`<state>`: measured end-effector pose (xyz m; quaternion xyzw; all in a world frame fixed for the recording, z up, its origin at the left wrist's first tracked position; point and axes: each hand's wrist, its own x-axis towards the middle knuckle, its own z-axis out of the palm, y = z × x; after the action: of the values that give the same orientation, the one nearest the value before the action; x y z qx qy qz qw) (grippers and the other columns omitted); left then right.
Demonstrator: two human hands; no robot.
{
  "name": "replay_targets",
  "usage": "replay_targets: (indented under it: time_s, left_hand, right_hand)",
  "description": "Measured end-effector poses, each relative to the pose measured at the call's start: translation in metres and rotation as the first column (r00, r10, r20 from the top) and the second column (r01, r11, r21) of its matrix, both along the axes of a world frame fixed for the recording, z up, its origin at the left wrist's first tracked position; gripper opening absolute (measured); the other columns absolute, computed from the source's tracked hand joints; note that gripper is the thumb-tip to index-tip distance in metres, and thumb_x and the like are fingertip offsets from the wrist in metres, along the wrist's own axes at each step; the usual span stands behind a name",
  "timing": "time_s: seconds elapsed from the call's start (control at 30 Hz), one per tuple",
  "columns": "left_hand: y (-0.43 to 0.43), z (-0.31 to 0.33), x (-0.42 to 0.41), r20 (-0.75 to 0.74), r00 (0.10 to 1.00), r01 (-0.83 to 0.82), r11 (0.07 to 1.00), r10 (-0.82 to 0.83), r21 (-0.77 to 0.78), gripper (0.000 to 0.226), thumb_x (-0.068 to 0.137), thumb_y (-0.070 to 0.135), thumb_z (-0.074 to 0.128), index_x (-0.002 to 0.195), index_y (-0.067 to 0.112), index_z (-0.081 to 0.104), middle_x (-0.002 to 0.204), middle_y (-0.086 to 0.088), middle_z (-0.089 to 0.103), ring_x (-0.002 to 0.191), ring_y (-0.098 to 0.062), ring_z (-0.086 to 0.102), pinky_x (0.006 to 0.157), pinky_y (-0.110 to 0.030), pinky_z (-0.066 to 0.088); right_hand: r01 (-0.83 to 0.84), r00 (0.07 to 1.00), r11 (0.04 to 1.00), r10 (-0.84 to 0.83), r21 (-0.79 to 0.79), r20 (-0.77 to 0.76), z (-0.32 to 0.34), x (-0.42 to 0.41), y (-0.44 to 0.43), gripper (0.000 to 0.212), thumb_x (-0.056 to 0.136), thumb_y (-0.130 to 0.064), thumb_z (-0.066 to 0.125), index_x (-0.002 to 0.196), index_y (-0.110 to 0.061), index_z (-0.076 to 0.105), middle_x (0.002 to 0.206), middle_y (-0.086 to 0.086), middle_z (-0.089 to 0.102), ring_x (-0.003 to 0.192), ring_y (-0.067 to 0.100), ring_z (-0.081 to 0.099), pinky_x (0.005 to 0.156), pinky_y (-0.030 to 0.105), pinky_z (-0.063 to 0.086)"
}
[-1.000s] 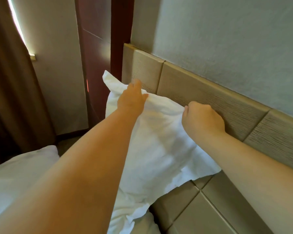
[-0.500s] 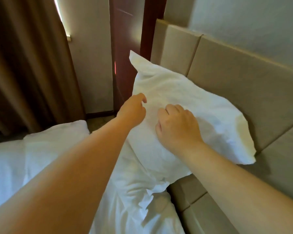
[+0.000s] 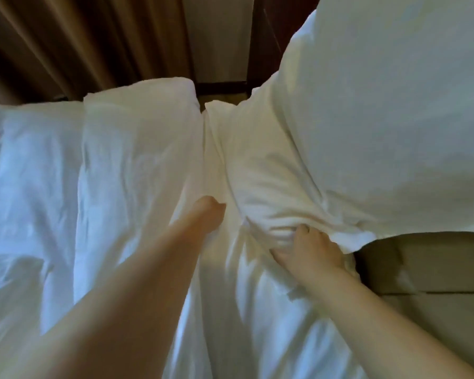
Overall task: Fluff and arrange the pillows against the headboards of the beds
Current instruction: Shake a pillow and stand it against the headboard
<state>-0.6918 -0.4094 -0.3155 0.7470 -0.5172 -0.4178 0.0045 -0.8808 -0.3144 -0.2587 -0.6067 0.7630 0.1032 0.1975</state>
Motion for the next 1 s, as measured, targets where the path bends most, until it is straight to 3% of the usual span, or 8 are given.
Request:
replay_targets:
  time_s: [0.1,0.17,0.23,0.43,0.73,0.87,0.93,1.0]
  left_hand:
    - [-0.001,-0.043,-0.016,-0.258,0.95,-0.164,0.984,0.177,0.07,0.047,0.1,0.037,0.04,0.105,-0.003,0.064,0.102,-0.019,0.066,0.095,-0.031,0.065,0.086,-0.034,0.052]
    - [-0.005,-0.054,-0.031,-0.411,0.837,-0.334,0.932,0.361,0.139,0.042,0.1,0.036,0.042,0.081,0.006,0.065,0.08,-0.01,0.064,0.069,-0.019,0.06,0.062,-0.022,0.047]
    - [-0.013,-0.071,-0.045,-0.503,0.711,-0.455,0.867,0.491,0.204,0.04,0.096,0.043,0.048,0.071,0.015,0.062,0.078,-0.007,0.068,0.065,-0.016,0.06,0.062,-0.023,0.051]
    - [-0.023,-0.103,-0.055,-0.539,0.574,-0.537,0.78,0.616,0.32,0.052,0.073,0.068,0.06,0.073,0.016,0.066,0.08,-0.007,0.069,0.077,-0.024,0.067,0.09,-0.04,0.055]
    - [-0.02,-0.08,-0.054,-0.581,0.409,-0.546,0.699,0.704,0.462,0.03,0.096,0.039,0.054,0.077,0.016,0.058,0.075,0.002,0.059,0.063,-0.007,0.056,0.044,-0.013,0.05]
    - [-0.012,-0.055,-0.046,-0.622,0.295,-0.634,0.636,0.725,0.44,0.029,0.1,0.03,0.048,0.078,0.015,0.058,0.073,0.0,0.06,0.065,-0.011,0.059,0.061,-0.022,0.054]
    - [-0.015,-0.045,-0.03,-0.623,0.364,-0.727,0.629,0.692,0.274,0.024,0.098,0.026,0.05,0.096,0.009,0.066,0.091,-0.008,0.068,0.089,-0.023,0.066,0.084,-0.032,0.054]
    - [-0.016,-0.036,-0.011,-0.497,0.569,-0.728,0.683,0.655,0.066,0.037,0.098,0.029,0.046,0.115,0.002,0.065,0.111,-0.014,0.067,0.105,-0.03,0.062,0.092,-0.036,0.05]
  right_hand:
    - [0.082,0.993,0.997,-0.083,0.006,0.081,-0.039,0.006,-0.008,0.084,0.065,-0.065,0.071,0.121,-0.007,0.048,0.123,0.011,0.059,0.115,0.03,0.056,0.087,0.036,0.046]
    - [0.125,0.984,0.992,-0.126,0.013,0.124,-0.053,0.0,-0.016,0.077,0.068,-0.059,0.074,0.118,-0.005,0.052,0.12,0.014,0.062,0.111,0.031,0.06,0.085,0.035,0.048]
    - [0.108,0.988,0.994,-0.109,0.014,0.113,-0.072,-0.009,-0.023,0.063,0.076,-0.052,0.07,0.115,-0.004,0.056,0.117,0.017,0.063,0.108,0.033,0.06,0.085,0.035,0.048]
    - [0.004,0.998,1.0,-0.003,-0.011,0.057,-0.103,-0.014,-0.038,0.052,0.085,-0.044,0.065,0.115,-0.002,0.061,0.116,0.018,0.064,0.108,0.034,0.06,0.087,0.035,0.047]
    - [0.018,0.978,0.996,-0.037,0.093,0.203,-0.084,-0.019,-0.046,0.045,0.091,-0.03,0.063,0.122,0.003,0.059,0.124,0.022,0.061,0.115,0.035,0.057,0.093,0.032,0.043]
    - [0.009,0.948,1.0,-0.013,0.016,0.319,-0.059,-0.005,-0.035,0.039,0.092,-0.025,0.061,0.119,0.004,0.059,0.122,0.023,0.061,0.113,0.034,0.057,0.091,0.03,0.042]
    - [-0.006,0.931,1.0,0.002,0.011,0.365,-0.049,0.018,-0.03,0.038,0.093,-0.027,0.059,0.116,0.004,0.059,0.119,0.021,0.061,0.111,0.034,0.058,0.088,0.03,0.042]
    - [-0.009,0.915,1.0,-0.001,0.025,0.403,-0.045,0.044,-0.025,0.039,0.094,-0.03,0.057,0.117,0.002,0.058,0.12,0.02,0.06,0.111,0.035,0.057,0.09,0.031,0.042]
